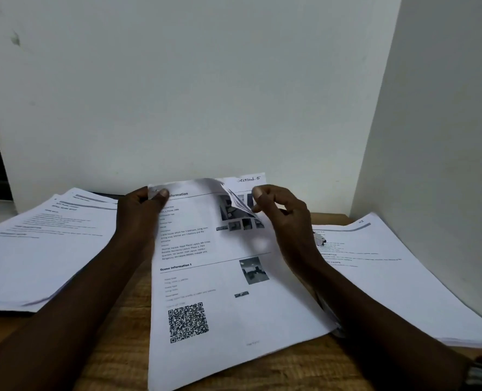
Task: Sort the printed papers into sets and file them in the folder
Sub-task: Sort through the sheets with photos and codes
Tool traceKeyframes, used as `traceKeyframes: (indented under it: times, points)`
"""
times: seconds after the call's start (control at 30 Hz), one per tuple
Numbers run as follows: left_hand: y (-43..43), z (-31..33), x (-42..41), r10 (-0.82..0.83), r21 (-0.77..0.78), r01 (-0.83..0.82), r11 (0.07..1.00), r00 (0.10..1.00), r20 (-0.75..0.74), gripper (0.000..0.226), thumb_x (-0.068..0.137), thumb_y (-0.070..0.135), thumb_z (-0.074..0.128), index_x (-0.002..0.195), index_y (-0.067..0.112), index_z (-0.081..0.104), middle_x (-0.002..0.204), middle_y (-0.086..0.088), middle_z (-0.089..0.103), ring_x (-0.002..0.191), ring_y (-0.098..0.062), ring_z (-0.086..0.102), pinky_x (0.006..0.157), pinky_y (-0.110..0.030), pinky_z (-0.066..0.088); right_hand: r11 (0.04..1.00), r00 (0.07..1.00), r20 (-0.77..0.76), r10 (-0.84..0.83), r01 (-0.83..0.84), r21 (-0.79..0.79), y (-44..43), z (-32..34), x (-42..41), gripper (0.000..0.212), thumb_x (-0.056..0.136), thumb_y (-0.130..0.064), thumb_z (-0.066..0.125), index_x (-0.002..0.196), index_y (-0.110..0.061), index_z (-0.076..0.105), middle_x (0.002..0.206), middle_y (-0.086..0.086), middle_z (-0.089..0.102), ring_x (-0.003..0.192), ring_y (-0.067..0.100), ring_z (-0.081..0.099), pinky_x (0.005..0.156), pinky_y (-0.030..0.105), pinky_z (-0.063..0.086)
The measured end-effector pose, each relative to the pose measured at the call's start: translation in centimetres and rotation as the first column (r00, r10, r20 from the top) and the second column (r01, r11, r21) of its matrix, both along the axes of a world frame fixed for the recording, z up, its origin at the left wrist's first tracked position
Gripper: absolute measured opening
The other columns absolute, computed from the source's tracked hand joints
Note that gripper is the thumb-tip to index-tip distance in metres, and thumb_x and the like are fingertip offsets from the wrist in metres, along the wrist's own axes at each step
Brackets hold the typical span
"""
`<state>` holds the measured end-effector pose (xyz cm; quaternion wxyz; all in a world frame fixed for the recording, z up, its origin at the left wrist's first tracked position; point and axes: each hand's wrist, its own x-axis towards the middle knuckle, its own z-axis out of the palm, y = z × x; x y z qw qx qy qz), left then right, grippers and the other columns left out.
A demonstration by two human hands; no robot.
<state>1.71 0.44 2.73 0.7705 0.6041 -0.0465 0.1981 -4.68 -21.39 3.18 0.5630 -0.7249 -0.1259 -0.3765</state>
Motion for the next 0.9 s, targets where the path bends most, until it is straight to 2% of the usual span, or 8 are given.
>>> traceKeyframes:
  times: [0.17,0.3,0.4,0.57,0.7,0.77,0.83,0.9]
  points:
    - [-0.1,0.0,0.0,-0.003,-0.008,0.003,1.0,1.0,-0.003,0.01,0.091,0.013,0.065,0.083,0.013,0.071,0.087,-0.008,0.069,0.081,-0.022,0.064,0.08,-0.035,0.053,0.997,0.997,-0.04,-0.065,0.063,-0.039,-0.1,-0.4,0.1,0.035,0.073,-0.04,0.082,0.078,-0.015,0.057,0.083,-0.007,0.068,0.072,0.008,0.063,0.064,0.025,0.047]
    - [0.3,0.7,-0.2,-0.136,-0.027,0.136,0.99,0.991,-0.001,0.012,0.091,0.013,0.065,0.098,0.004,0.071,0.105,-0.022,0.07,0.096,-0.035,0.068,0.091,-0.049,0.054,0.973,0.973,0.027,-0.23,0.229,0.032,-1.5,0.1,0.6,0.035,0.08,-0.024,0.078,0.102,-0.016,0.052,0.092,-0.01,0.066,0.084,0.004,0.062,0.069,0.019,0.046]
    - [0.4,1.1,-0.3,-0.189,-0.027,0.19,0.981,0.981,0.034,0.009,0.092,0.01,0.062,0.089,0.008,0.07,0.086,-0.01,0.074,0.078,-0.023,0.071,0.07,-0.035,0.06,0.962,0.963,-0.095,-0.252,0.26,0.079,-2.3,0.6,0.6,0.046,0.08,-0.026,0.077,0.115,-0.018,0.047,0.109,-0.008,0.06,0.09,0.008,0.059,0.073,0.019,0.046]
    - [0.5,1.6,-0.4,-0.205,-0.119,0.206,0.971,0.979,0.021,0.01,0.093,0.009,0.059,0.09,0.009,0.069,0.082,-0.005,0.073,0.073,-0.017,0.071,0.063,-0.028,0.059,0.984,0.854,-0.499,0.148,-0.178,-0.013,-2.4,0.2,0.3,0.034,0.083,-0.05,0.069,0.097,-0.019,0.067,0.091,0.0,0.071,0.078,0.014,0.059,0.065,0.023,0.042]
    - [1.2,1.6,-0.1,-0.23,-0.197,0.225,0.954,0.973,-0.006,0.016,0.093,0.01,0.059,0.106,0.001,0.064,0.112,-0.019,0.066,0.103,-0.03,0.064,0.084,-0.042,0.059,0.922,0.675,-0.654,0.34,-0.378,0.09,-2.5,-0.4,0.3,0.04,0.075,-0.039,0.08,0.104,-0.012,0.071,0.118,0.021,0.065,0.108,0.033,0.063,0.102,0.048,0.044]
    - [1.7,1.9,-0.2,-0.349,-0.198,0.342,0.919,0.937,-0.005,0.035,0.093,0.017,0.061,0.123,-0.001,0.058,0.129,-0.02,0.06,0.116,-0.033,0.061,0.094,-0.05,0.053,0.917,0.684,-0.626,0.374,-0.372,0.141,-2.6,-0.2,0.5,0.054,0.066,-0.039,0.084,0.107,-0.007,0.069,0.121,0.029,0.06,0.112,0.043,0.059,0.103,0.062,0.039]
    - [1.7,2.3,-0.6,-0.491,-0.136,0.484,0.864,0.871,-0.026,0.047,0.093,0.025,0.061,0.133,0.003,0.053,0.134,-0.019,0.059,0.121,-0.034,0.059,0.098,-0.052,0.05,0.922,0.741,-0.554,0.379,-0.352,0.16,-2.7,0.5,0.4,0.049,0.07,-0.038,0.083,0.103,-0.005,0.069,0.116,0.032,0.061,0.1,0.038,0.063,0.097,0.053,0.047]
    - [0.6,2.6,-1.9,-0.583,-0.038,0.582,0.812,0.809,-0.079,0.043,0.094,0.025,0.055,0.131,0.005,0.056,0.127,-0.017,0.064,0.115,-0.033,0.063,0.092,-0.049,0.054,0.937,0.828,-0.438,0.351,-0.307,0.17,-3.1,1.6,0.1,0.017,0.086,-0.024,0.072,0.093,-0.009,0.07,0.089,0.012,0.074,0.079,0.021,0.066,0.076,0.033,0.057]
